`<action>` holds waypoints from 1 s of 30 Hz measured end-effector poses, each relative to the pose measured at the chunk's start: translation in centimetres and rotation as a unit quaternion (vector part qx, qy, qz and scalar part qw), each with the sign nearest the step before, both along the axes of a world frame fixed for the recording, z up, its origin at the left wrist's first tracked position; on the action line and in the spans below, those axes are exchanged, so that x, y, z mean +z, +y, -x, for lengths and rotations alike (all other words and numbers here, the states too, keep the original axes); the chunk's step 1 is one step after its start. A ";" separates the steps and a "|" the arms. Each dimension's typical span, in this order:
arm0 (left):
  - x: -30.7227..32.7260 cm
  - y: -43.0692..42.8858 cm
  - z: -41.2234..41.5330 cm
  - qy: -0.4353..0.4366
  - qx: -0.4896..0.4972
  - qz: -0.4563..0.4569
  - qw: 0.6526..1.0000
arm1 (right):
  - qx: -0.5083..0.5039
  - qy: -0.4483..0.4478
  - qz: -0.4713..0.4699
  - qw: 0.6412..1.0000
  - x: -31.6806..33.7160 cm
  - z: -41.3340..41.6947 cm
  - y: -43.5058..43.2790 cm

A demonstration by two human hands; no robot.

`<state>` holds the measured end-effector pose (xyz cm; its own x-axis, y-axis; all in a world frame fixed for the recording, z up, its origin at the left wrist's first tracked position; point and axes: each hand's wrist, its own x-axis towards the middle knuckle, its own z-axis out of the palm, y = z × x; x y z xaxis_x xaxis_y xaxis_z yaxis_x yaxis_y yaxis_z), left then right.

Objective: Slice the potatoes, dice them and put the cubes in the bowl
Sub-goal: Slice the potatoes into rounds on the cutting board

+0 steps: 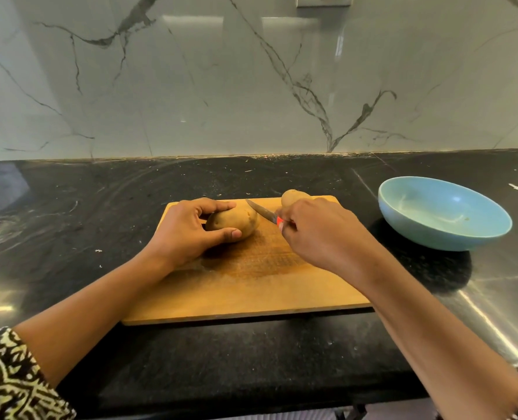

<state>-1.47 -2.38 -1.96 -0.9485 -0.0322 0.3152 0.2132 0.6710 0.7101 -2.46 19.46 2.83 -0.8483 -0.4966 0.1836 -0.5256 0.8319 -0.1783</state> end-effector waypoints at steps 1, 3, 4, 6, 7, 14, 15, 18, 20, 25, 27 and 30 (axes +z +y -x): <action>0.0 0.0 0.0 -0.002 0.001 0.000 1.000 | -0.001 0.004 0.002 1.000 -0.1 0.3 -0.5; 0.0 0.0 0.0 -0.003 0.006 0.003 1.000 | 0.001 0.014 -0.002 1.000 -0.8 0.8 -1.3; 0.0 0.0 0.0 -0.003 0.007 0.005 1.000 | 0.002 0.015 -0.004 1.000 -1.0 0.9 -1.5; 0.0 0.1 0.0 0.000 0.003 0.008 1.000 | -0.002 0.006 0.004 1.000 -1.3 0.7 -1.0; 0.1 0.1 0.0 0.001 0.000 0.009 1.000 | -0.003 0.000 0.008 1.000 -1.4 0.6 -0.7; 0.1 0.1 0.0 0.002 0.005 0.011 1.000 | 0.010 -0.007 0.009 1.000 -1.2 1.1 -1.2; 0.0 0.1 0.0 0.003 0.005 0.011 1.000 | 0.010 -0.005 0.009 1.000 -1.3 0.8 -0.8; 0.0 0.1 0.0 0.003 0.004 0.015 1.000 | 0.000 0.005 0.009 1.000 -1.9 -0.3 0.2; 0.0 0.1 0.1 0.005 0.004 0.016 1.000 | 0.001 -0.004 0.004 1.000 -2.0 -0.1 -0.4; -0.1 0.0 -0.1 -0.002 0.009 0.007 1.000 | -0.001 0.003 -0.012 1.000 -2.8 -0.1 -1.3; -0.1 0.0 -0.2 -0.006 0.010 -0.010 1.000 | -0.011 -0.004 -0.017 1.000 -3.4 -1.5 -0.4; -0.1 0.0 -0.2 -0.016 0.009 -0.039 0.999 | -0.018 0.021 -0.007 1.000 -4.0 -3.3 0.9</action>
<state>-1.26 -2.37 -2.09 -0.9572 -0.0731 0.2801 0.1771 0.6178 0.7662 0.88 20.37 -1.19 -0.8577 -0.4682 0.2123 -0.5016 0.8528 -0.1456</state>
